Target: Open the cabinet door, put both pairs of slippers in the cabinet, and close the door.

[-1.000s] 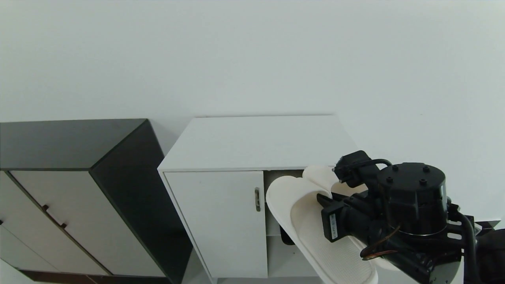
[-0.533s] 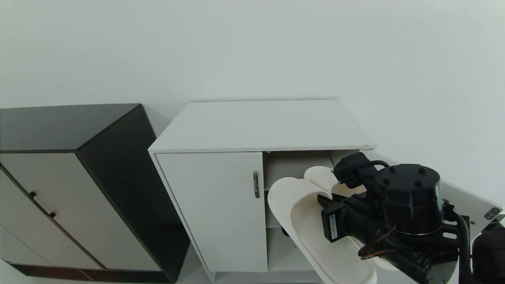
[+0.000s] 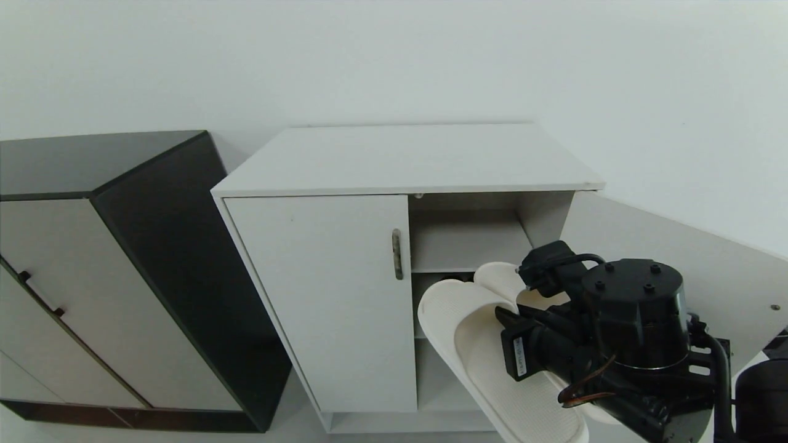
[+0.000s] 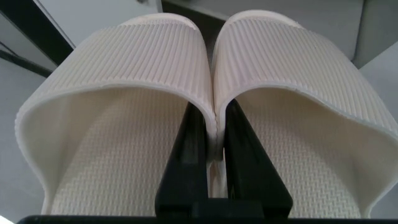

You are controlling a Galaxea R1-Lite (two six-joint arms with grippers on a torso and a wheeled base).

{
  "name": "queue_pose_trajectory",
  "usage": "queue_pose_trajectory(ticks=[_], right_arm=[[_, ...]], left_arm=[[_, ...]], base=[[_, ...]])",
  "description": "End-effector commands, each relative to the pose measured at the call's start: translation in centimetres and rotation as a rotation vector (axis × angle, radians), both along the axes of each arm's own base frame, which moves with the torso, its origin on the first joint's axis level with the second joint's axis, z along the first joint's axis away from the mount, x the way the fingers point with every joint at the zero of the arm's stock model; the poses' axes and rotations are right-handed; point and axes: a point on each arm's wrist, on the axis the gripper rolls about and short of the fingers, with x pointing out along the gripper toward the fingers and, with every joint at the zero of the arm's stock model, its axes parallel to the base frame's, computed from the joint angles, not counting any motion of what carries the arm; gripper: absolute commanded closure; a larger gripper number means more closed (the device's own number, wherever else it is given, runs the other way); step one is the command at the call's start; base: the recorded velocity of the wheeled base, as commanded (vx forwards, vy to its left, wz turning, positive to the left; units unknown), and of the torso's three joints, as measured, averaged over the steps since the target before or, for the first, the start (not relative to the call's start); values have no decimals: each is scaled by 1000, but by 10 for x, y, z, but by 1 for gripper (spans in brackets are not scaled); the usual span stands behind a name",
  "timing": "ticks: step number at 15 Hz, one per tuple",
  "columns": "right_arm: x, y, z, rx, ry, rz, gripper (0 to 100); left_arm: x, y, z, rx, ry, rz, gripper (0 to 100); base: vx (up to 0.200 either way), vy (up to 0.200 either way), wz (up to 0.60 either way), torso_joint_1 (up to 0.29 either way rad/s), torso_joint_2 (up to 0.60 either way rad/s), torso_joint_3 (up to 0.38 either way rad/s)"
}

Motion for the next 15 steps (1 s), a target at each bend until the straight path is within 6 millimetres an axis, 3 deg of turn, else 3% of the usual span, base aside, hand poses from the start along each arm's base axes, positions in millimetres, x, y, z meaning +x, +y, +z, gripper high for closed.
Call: queue_pose_trajectory(ticks=[1,9,15], right_arm=[[0,1,-2,-5,4,1,100],[0,1,-3,-7,7,4,100],[0,1,-5,-13,12,3,100]], left_arm=[[0,0,0,0,0,1,100],[0,0,0,-2,0,1,100],[0,0,0,-2,0,1,100]], base=[[0,0,0,-159,481,320],[0,0,0,-130,468,337],[0,0,0,-45,434,373]])
